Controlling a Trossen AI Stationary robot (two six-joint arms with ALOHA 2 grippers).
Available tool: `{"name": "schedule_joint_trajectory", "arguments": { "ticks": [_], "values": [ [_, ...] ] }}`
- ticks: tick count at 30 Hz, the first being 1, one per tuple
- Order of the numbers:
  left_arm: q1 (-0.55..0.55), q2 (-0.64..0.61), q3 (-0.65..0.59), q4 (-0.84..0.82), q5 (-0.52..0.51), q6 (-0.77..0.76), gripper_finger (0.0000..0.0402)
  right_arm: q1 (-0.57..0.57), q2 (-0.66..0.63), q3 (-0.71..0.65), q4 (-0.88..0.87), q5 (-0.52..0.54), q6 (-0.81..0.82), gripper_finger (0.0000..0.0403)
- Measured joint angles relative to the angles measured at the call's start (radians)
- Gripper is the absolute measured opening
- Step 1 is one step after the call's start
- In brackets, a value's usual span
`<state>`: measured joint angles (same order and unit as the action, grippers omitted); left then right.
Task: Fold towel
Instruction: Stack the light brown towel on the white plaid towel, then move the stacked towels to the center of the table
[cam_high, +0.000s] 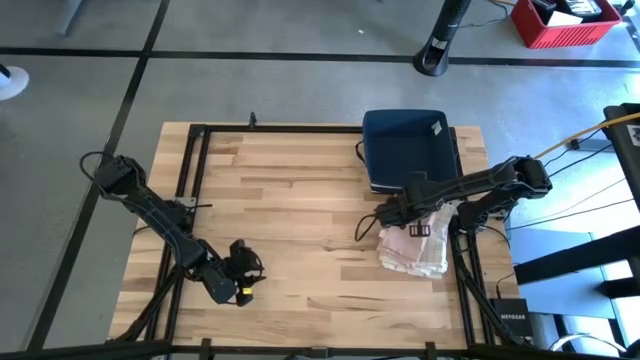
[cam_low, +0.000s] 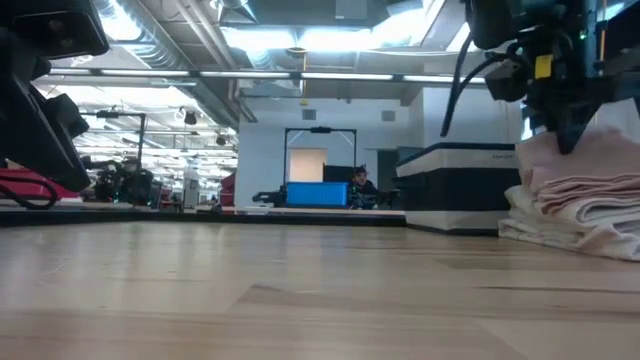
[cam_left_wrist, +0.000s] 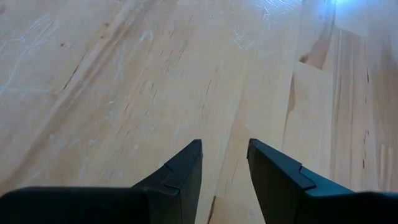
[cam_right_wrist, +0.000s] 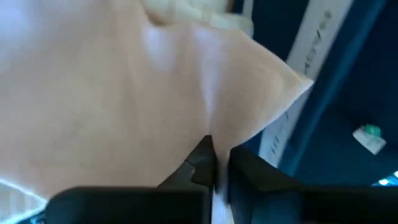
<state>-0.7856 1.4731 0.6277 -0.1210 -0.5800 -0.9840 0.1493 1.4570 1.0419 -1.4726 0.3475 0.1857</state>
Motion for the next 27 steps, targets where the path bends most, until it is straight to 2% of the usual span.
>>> {"name": "schedule_joint_trajectory", "arguments": {
  "ticks": [9,12,15,19,22,24,27],
  "values": [
    [0.0,0.0,0.0,0.0,0.0,0.0,0.0123,0.001,0.0,-0.012,0.055,-0.008,0.033,0.0046],
    [0.0,0.0,0.0,0.0,0.0,-0.003,0.0123,0.001,0.0,0.009,-0.005,-0.02,0.103,0.0079],
    [0.0,0.0,0.0,0.001,0.0,-0.003,0.0123,0.001,0.0,0.073,-0.09,-0.043,0.177,0.0129],
    [0.0,0.0,0.0,0.003,0.0,-0.003,0.0123,0.0,-0.004,0.193,-0.093,-0.21,0.208,0.0188],
    [0.003,0.0,0.0,0.009,0.0,-0.003,0.0123,0.002,-0.004,0.296,-0.087,-0.251,0.234,0.0213],
    [0.016,0.0,0.003,0.004,0.0,0.005,0.0123,0.002,-0.005,0.336,-0.009,-0.217,0.214,0.0218],
    [0.051,-0.001,0.026,0.005,0.002,0.084,0.0123,0.002,-0.038,0.338,0.262,-0.124,0.087,0.022]
  ]
}}
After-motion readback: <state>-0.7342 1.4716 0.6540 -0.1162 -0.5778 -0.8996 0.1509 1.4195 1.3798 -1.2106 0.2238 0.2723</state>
